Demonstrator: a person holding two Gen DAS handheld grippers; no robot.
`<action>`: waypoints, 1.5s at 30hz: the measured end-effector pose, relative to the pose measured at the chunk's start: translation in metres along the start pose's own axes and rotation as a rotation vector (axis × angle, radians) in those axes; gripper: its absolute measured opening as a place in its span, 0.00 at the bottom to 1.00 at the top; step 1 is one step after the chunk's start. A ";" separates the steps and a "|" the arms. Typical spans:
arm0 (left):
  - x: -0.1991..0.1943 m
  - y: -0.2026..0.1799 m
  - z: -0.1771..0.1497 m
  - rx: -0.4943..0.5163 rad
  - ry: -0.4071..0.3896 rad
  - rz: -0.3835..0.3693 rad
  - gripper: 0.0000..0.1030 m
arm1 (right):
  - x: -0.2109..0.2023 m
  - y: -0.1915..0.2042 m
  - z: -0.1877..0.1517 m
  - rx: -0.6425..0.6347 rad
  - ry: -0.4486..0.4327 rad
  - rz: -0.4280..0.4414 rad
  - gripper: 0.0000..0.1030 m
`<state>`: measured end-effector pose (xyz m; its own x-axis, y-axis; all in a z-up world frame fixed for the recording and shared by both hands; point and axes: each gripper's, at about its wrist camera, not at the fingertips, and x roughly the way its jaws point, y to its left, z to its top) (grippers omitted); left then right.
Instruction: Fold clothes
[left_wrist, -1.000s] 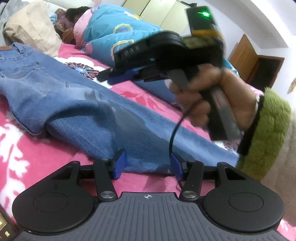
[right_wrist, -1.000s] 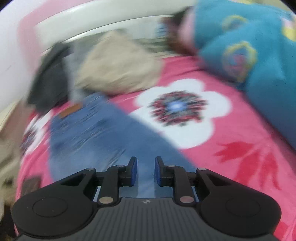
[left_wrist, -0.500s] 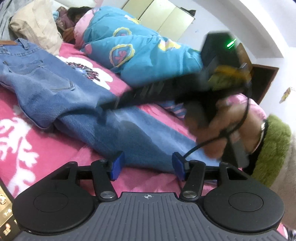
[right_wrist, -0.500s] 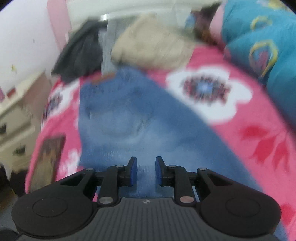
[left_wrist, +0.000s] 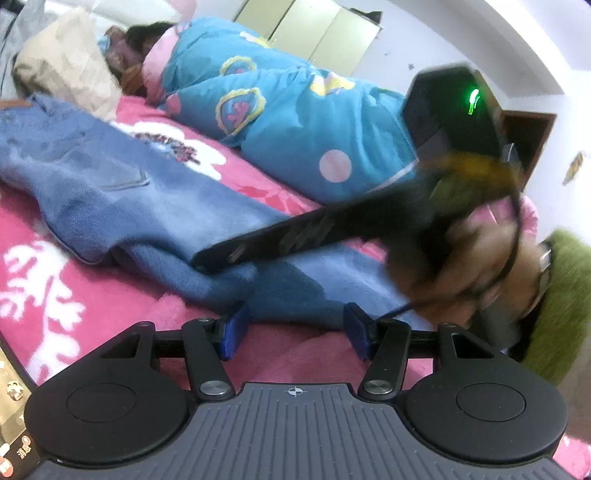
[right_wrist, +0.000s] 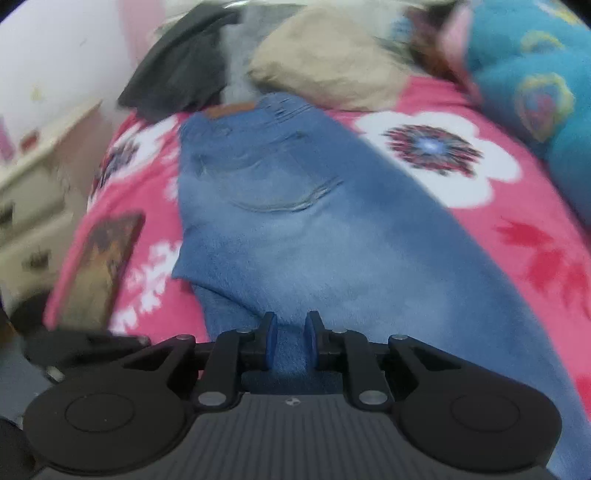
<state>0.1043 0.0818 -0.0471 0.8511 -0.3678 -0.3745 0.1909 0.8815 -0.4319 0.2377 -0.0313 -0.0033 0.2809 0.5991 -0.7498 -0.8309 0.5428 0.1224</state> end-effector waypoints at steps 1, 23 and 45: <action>-0.002 -0.003 -0.001 0.016 -0.003 -0.004 0.55 | -0.021 -0.006 -0.003 0.017 -0.053 -0.021 0.16; 0.031 -0.004 0.044 0.035 -0.050 0.181 0.58 | -0.090 -0.048 -0.094 0.527 -0.268 -0.283 0.18; 0.032 0.006 0.039 -0.023 -0.094 0.342 0.53 | -0.083 0.027 -0.116 0.187 -0.115 -0.242 0.17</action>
<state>0.1518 0.0872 -0.0297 0.9053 -0.0226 -0.4242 -0.1232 0.9417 -0.3132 0.1355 -0.1350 -0.0131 0.5206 0.4967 -0.6945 -0.6341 0.7696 0.0751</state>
